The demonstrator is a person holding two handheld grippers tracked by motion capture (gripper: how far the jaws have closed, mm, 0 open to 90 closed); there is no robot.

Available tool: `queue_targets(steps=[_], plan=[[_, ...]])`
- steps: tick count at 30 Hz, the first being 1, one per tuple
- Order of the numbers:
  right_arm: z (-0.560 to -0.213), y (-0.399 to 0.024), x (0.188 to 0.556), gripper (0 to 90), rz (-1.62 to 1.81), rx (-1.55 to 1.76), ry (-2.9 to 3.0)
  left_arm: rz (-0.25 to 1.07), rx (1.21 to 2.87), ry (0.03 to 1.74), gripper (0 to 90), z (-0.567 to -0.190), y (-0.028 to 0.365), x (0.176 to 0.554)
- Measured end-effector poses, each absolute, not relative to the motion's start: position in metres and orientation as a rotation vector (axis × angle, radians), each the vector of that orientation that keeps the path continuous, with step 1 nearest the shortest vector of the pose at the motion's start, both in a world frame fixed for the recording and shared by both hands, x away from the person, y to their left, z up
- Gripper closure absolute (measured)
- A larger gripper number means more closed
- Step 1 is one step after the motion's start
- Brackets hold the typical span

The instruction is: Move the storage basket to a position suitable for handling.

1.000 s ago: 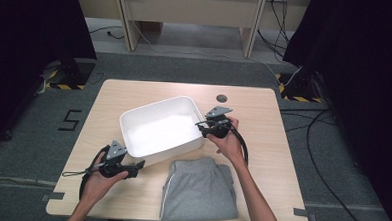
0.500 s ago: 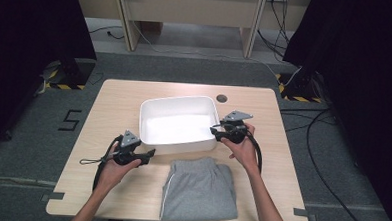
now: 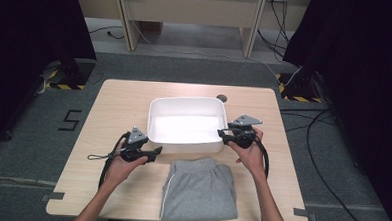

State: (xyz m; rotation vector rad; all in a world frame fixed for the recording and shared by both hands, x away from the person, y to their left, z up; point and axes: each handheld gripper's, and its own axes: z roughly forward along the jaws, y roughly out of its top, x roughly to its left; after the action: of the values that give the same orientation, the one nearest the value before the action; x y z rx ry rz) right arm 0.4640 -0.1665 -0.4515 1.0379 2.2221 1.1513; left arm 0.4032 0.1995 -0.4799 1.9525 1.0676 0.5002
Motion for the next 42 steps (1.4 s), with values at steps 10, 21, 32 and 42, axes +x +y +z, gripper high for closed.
queue_targets(steps=[10, 21, 32, 42], plan=[[-0.453, -0.184, 0.453, 47.5, 1.166, 1.075, 2.196, 0.493, 1.965, 1.029, 30.8, -0.478, 0.187, 0.404], [-0.453, -0.188, 0.451, 46.5, 1.169, 1.086, 2.189, 0.496, 1.964, 1.024, 30.7, -0.477, 0.184, 0.405], [-0.456, -0.187, 0.455, 46.7, 1.172, 1.101, 2.208, 0.503, 1.970, 1.022, 30.9, -0.477, 0.184, 0.403], [-0.457, -0.184, 0.458, 46.7, 1.182, 1.093, 2.212, 0.495, 1.964, 1.035, 29.9, -0.478, 0.187, 0.405]])
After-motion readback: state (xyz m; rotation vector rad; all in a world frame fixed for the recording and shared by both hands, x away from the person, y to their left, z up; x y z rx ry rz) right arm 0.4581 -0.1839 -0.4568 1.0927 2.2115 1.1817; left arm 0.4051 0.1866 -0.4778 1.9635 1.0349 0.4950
